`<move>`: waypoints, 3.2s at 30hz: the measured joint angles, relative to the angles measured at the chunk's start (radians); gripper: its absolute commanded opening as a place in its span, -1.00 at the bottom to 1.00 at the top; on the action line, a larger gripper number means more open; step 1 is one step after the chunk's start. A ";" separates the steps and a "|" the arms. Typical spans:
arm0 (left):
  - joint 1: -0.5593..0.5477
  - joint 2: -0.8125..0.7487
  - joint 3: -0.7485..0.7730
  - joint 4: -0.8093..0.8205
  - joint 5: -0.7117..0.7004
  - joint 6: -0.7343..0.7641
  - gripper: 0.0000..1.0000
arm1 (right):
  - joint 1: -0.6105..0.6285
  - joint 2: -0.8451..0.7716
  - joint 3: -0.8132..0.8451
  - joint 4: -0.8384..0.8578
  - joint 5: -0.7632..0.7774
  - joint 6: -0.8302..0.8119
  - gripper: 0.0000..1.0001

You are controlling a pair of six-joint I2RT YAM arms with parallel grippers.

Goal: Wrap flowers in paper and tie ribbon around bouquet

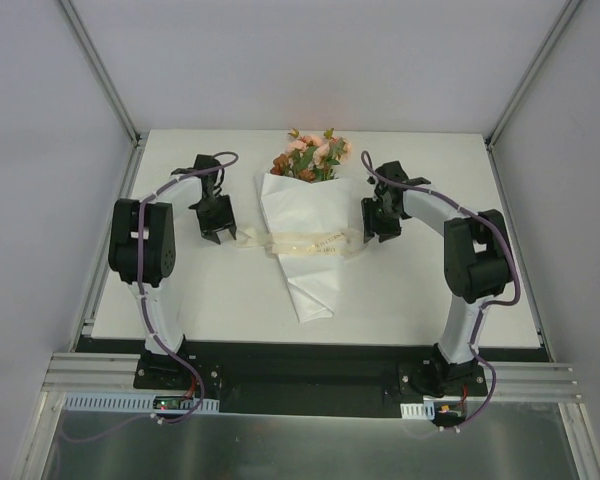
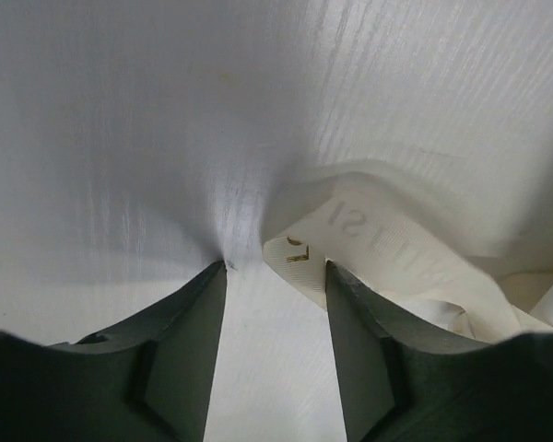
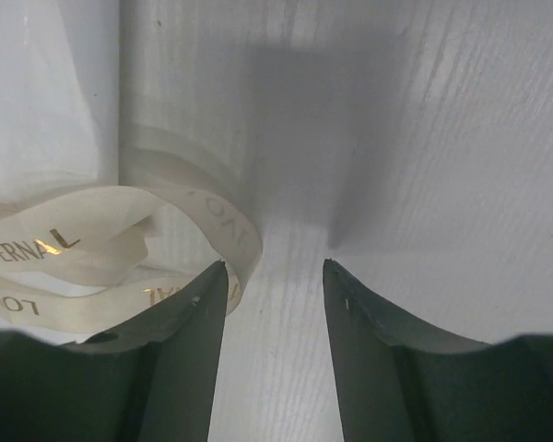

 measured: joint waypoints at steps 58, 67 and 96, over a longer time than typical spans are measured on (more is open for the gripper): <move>-0.047 -0.547 -0.208 -0.005 -0.049 0.142 -0.88 | -0.045 -0.245 -0.177 0.407 -0.224 0.497 -0.98; -0.048 -0.507 -0.148 -0.107 -0.268 0.244 0.41 | -0.021 -0.180 -0.067 0.460 -0.271 0.516 -0.98; -0.480 -0.069 0.044 0.383 0.362 0.660 0.51 | -0.001 -0.060 0.039 0.463 -0.309 0.847 -0.98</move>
